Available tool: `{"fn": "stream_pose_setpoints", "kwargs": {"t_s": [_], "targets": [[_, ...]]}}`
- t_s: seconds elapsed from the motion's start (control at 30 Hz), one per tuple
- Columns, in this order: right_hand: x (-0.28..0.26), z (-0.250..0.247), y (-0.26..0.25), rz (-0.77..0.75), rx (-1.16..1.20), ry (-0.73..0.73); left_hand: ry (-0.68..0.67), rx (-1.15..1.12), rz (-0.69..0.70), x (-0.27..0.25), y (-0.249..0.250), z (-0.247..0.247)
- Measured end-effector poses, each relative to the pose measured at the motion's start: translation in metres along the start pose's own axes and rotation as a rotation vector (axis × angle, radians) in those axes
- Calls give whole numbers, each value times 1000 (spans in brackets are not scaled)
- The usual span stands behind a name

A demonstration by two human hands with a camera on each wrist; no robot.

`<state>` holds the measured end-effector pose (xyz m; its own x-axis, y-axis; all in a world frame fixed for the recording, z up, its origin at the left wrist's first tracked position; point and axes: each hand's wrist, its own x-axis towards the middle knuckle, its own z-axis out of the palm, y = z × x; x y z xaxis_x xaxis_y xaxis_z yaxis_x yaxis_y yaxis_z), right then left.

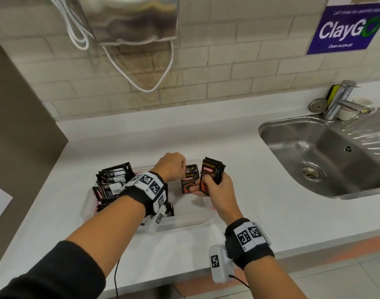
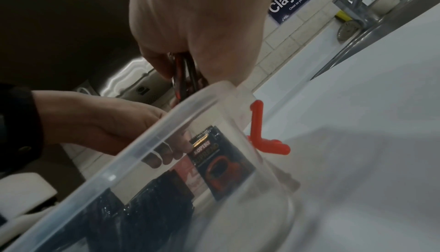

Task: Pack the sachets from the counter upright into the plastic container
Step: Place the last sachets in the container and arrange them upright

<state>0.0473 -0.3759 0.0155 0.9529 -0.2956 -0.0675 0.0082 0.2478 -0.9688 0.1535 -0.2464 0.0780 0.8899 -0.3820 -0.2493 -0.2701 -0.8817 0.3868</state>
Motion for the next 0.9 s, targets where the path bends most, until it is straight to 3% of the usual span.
{"fn": "stream_pose_setpoints", "kwargs": {"t_s": [0.3, 0.53, 0.9], "targets": [[5, -11, -1, 71, -60, -119, 9, -13, -19, 8, 5, 6], [8, -13, 0, 92, -38, -97, 48, 30, -30, 11, 3, 7], [5, -11, -5, 67, 16, -133, -17, 20, -45, 3, 6, 0]]}}
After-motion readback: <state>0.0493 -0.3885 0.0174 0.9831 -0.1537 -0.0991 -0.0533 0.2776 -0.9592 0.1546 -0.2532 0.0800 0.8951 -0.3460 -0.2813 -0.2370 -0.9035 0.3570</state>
